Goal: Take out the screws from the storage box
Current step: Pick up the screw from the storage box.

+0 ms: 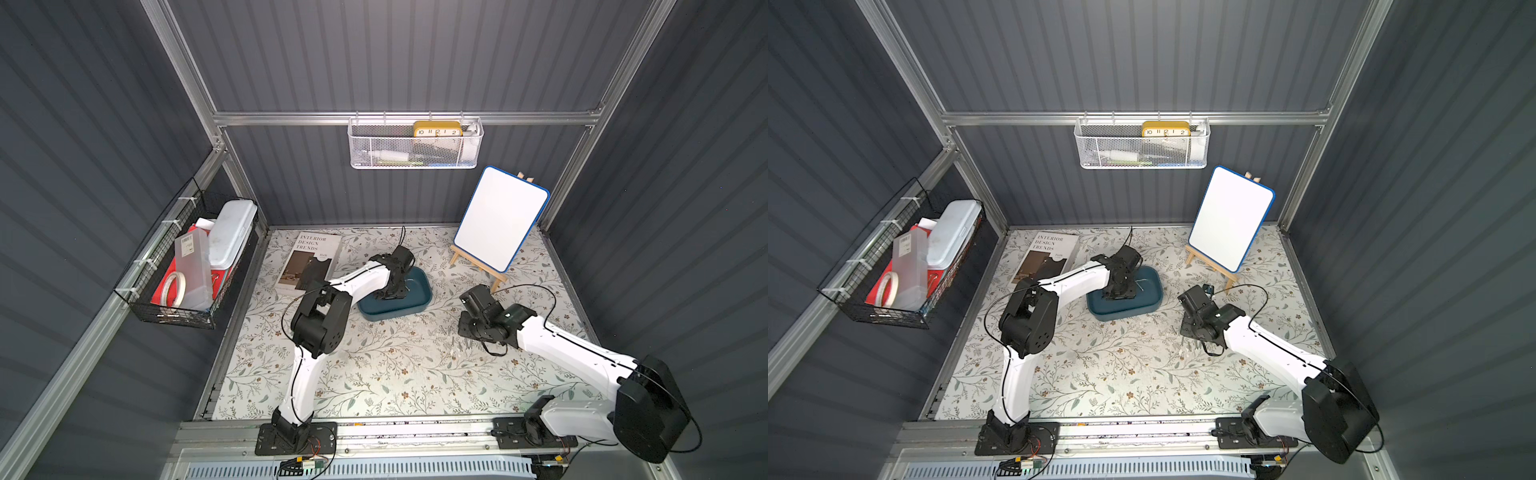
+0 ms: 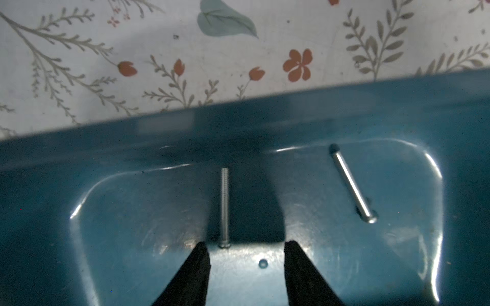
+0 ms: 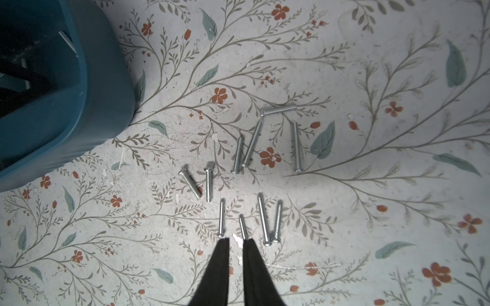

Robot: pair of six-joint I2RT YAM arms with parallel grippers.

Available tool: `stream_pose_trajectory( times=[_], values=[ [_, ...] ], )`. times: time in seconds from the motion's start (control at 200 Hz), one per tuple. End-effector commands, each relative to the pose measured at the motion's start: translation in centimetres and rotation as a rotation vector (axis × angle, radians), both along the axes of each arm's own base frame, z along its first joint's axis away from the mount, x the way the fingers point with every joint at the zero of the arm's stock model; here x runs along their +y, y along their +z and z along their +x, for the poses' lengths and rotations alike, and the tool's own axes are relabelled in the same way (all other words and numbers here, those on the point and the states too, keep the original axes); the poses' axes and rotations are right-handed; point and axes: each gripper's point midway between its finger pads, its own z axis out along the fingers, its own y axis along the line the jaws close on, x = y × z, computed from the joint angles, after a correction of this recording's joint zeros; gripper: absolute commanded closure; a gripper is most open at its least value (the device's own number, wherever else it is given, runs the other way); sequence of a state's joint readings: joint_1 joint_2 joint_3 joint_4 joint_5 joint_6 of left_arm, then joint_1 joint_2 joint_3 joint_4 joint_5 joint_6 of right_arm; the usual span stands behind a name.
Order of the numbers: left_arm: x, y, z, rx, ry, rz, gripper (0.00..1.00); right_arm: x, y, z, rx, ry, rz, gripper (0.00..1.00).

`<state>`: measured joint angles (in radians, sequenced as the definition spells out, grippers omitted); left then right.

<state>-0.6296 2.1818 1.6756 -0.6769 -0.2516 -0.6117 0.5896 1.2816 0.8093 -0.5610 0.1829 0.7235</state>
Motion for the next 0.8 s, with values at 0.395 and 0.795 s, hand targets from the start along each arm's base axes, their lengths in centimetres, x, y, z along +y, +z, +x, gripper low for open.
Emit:
stream_pose_trajectory(
  times=[0.395,0.795],
  values=[
    [2.3,2.1,3.0,-0.092,0.102,-0.036,0.59,-0.5,-0.2,-0.3,0.008,-0.008,-0.016,0.84],
    [1.6,0.3,1.9,-0.051,0.062,-0.034,0.62,-0.7,-0.5,-0.6,0.020,-0.016,-0.018,0.84]
  ],
)
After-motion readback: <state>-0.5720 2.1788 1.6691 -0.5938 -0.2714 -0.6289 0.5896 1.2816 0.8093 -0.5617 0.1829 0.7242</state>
